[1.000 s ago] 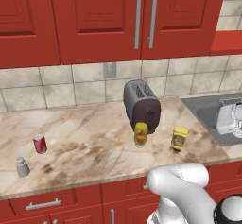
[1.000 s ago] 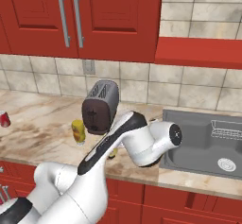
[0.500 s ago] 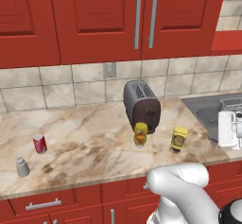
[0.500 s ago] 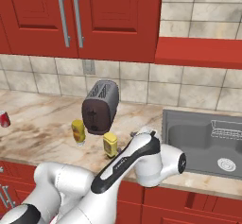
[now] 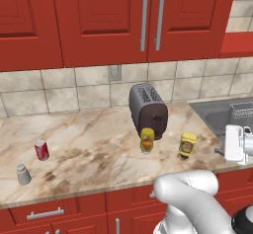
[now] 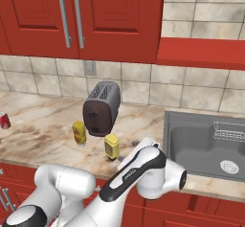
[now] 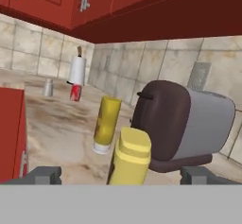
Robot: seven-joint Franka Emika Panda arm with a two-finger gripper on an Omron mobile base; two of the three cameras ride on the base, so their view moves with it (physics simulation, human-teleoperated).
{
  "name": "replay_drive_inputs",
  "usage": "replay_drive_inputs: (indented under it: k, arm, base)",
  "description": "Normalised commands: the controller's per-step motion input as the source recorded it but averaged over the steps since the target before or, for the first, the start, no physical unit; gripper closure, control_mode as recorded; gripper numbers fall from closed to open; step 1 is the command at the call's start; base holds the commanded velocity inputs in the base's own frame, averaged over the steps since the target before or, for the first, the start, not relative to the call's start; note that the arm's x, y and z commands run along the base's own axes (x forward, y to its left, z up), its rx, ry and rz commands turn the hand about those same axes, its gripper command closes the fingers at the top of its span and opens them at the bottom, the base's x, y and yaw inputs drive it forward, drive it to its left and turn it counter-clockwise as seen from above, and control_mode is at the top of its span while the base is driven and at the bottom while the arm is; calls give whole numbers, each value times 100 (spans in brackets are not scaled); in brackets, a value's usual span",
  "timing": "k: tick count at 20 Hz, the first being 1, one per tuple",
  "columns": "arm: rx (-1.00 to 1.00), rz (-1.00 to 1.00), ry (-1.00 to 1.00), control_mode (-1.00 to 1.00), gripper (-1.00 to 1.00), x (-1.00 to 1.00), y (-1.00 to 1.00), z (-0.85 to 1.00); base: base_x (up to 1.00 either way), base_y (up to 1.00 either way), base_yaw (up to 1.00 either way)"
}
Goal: There are various items on the counter. Only move the condiments/shakers into the cabinet.
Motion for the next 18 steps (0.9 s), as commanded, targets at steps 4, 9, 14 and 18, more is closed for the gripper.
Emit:
replay_drive_inputs:
  k: [4,9,14,18]
  arm:
    - [23,0,0,-100,-100,26,0,-39]
    - [16,0,0,-100,-100,31,1,-30]
    - [1,1,2,-100,-100,20,1,-18]
    - [-6,2,8,-100,-100,14,13,-9]
  base:
    - [0,0,0]
    - [0,0,0]
    - [0,0,0]
    - [0,0,0]
